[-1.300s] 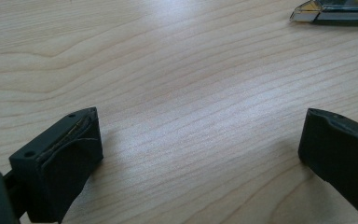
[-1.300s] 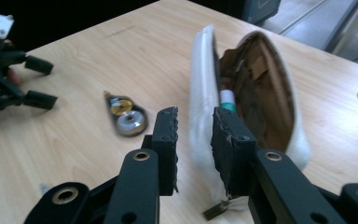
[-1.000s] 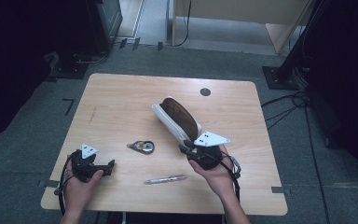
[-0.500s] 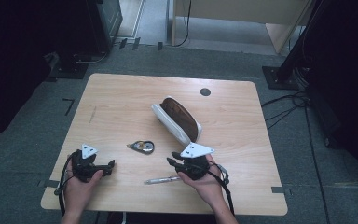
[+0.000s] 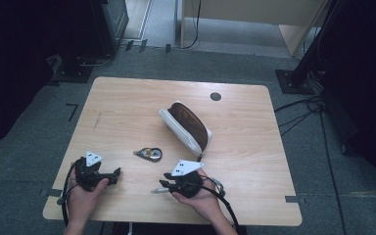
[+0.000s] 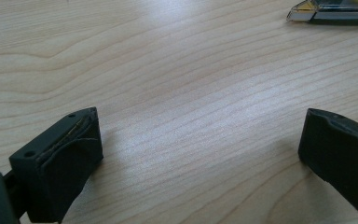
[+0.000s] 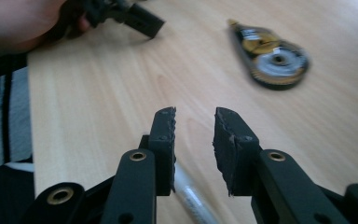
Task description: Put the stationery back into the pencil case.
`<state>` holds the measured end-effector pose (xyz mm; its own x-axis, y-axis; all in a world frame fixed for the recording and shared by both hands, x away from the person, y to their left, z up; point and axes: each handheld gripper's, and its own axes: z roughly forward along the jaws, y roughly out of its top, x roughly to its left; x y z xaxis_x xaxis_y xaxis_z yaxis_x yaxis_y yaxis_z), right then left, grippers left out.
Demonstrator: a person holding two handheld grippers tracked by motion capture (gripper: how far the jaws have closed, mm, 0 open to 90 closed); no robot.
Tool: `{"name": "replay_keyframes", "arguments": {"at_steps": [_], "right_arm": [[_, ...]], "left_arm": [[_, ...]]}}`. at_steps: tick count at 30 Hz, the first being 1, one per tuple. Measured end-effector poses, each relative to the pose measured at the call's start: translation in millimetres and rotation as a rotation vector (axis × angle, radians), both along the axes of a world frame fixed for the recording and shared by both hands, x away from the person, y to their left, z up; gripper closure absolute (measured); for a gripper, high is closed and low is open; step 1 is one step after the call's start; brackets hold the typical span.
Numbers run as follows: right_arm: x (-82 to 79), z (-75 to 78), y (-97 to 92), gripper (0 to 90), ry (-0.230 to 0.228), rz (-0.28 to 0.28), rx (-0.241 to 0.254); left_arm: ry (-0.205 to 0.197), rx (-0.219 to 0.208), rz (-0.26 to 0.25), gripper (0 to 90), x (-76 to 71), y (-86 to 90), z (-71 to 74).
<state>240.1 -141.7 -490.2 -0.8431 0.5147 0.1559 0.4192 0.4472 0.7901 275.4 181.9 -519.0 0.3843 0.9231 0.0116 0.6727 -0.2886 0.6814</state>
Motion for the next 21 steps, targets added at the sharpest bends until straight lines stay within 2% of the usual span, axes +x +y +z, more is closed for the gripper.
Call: {"name": "replay_keyframes", "arguments": {"at_steps": [8,21], "right_arm": [[-2.2,-10.9,12.3,70.0,0.02,0.066,-0.052],[-1.3,-22.4,29.1,73.2,0.0,0.132,-0.145]], "left_arm": [[0.0,0.0,0.0,0.0,0.0,0.0,0.0],[0.0,0.0,-0.001,0.0,0.0,0.0,0.0]]}}
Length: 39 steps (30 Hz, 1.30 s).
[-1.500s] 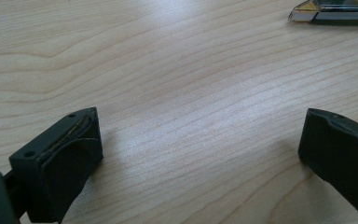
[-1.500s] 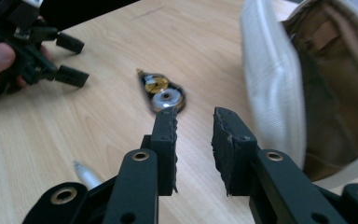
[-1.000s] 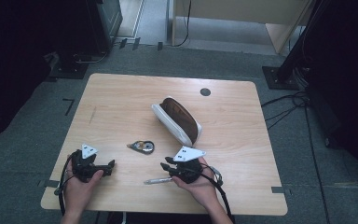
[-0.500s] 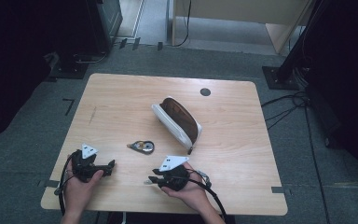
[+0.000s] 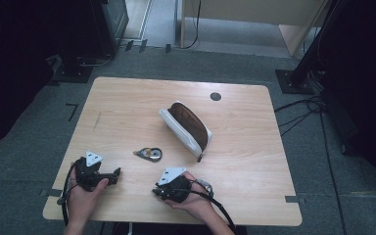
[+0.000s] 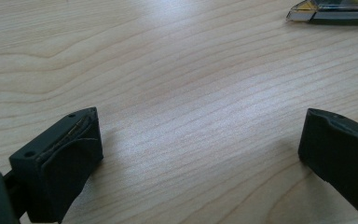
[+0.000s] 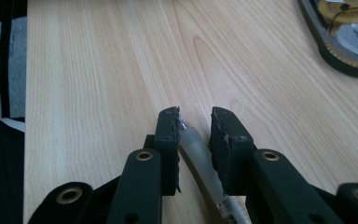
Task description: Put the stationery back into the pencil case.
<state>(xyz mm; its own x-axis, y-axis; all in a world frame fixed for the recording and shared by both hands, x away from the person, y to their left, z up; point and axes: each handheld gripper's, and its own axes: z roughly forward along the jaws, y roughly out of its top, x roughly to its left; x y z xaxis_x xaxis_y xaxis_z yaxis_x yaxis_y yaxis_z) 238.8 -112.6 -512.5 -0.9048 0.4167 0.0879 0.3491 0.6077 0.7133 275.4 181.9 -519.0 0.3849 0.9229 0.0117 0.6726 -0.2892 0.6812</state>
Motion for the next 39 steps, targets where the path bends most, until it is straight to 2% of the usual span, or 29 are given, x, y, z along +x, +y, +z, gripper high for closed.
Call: {"name": "replay_keyframes", "arguments": {"at_steps": [7,12,15,23,39], "right_arm": [[3.3,0.6,-1.3,79.5,-0.023,0.022,-0.019],[7.2,2.8,-3.5,80.8,-0.008,-0.025,-0.036],[12.2,4.4,-10.7,80.8,0.012,-0.067,-0.017],[21.2,10.8,-31.4,81.0,0.016,-0.173,0.031],[25.9,37.3,-72.4,81.4,-0.078,-0.324,0.164]], "left_arm": [[0.0,0.0,0.0,0.0,0.0,0.0,0.0],[0.0,0.0,0.0,0.0,0.0,0.0,0.0],[0.0,0.0,0.0,0.0,0.0,0.0,0.0],[0.0,0.0,0.0,0.0,0.0,0.0,0.0],[0.0,0.0,0.0,0.0,0.0,0.0,0.0]]}}
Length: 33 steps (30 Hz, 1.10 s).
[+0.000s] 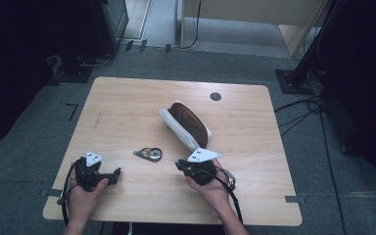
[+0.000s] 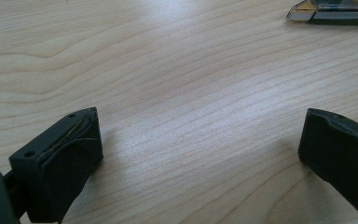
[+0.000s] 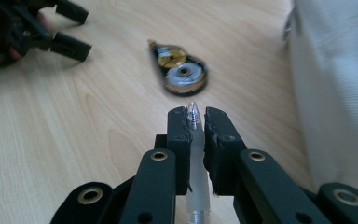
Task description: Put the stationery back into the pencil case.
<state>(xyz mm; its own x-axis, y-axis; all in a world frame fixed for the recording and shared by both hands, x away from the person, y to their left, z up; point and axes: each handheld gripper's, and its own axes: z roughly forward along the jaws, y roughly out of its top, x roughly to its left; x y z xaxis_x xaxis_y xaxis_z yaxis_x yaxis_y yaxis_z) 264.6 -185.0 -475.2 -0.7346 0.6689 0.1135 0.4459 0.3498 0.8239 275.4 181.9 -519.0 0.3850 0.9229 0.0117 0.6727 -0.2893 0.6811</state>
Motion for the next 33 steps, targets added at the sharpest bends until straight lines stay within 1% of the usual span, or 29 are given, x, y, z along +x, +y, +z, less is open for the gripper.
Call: {"name": "replay_keyframes", "arguments": {"at_steps": [7,16,26,28,31,33], "right_arm": [[-1.5,10.4,-11.8,81.4,-0.038,-0.039,0.017],[0.1,26.5,-26.8,81.4,-0.071,-0.096,0.044],[3.5,43.3,-39.7,81.4,-0.091,-0.133,0.062],[4.0,46.8,-41.6,81.4,-0.093,-0.144,0.055],[5.7,51.4,-44.2,81.4,-0.103,-0.157,0.059],[7.5,54.4,-45.9,81.4,-0.103,-0.165,0.069]], "left_arm": [[0.0,0.0,0.0,0.0,0.0,0.0,0.0],[0.0,0.0,0.0,0.0,0.0,0.0,0.0],[0.0,0.0,0.0,0.0,0.0,0.0,0.0],[0.0,0.0,0.0,0.0,0.0,0.0,0.0],[0.0,0.0,0.0,0.0,0.0,0.0,0.0],[0.0,0.0,0.0,0.0,0.0,0.0,0.0]]}}
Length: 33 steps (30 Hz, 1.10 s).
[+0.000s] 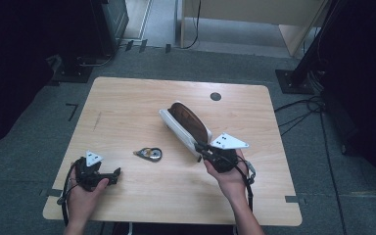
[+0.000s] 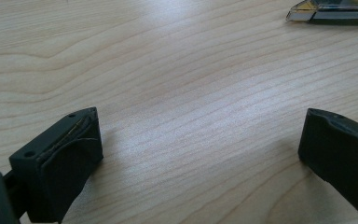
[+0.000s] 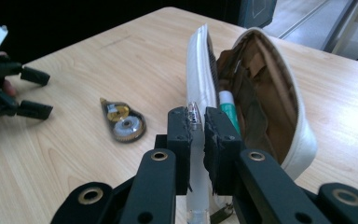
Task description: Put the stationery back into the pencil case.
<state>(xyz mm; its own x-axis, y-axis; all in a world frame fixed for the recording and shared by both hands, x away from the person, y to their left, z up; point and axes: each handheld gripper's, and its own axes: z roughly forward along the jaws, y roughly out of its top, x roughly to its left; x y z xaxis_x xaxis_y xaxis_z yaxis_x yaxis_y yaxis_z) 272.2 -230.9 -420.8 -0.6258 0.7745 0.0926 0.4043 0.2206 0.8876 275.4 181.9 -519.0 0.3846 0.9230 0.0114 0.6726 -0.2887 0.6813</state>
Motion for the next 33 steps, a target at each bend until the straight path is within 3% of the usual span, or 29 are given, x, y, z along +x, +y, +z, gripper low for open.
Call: {"name": "replay_keyframes", "arguments": {"at_steps": [19,33], "right_arm": [[24.5,23.9,5.3,81.4,-0.023,-0.019,0.017],[52.0,35.8,16.9,81.4,-0.043,-0.034,0.011]], "left_arm": [[0.0,0.003,-0.003,0.0,0.1,0.3,0.1],[0.0,0.002,-0.001,0.0,0.1,0.1,0.0]]}}
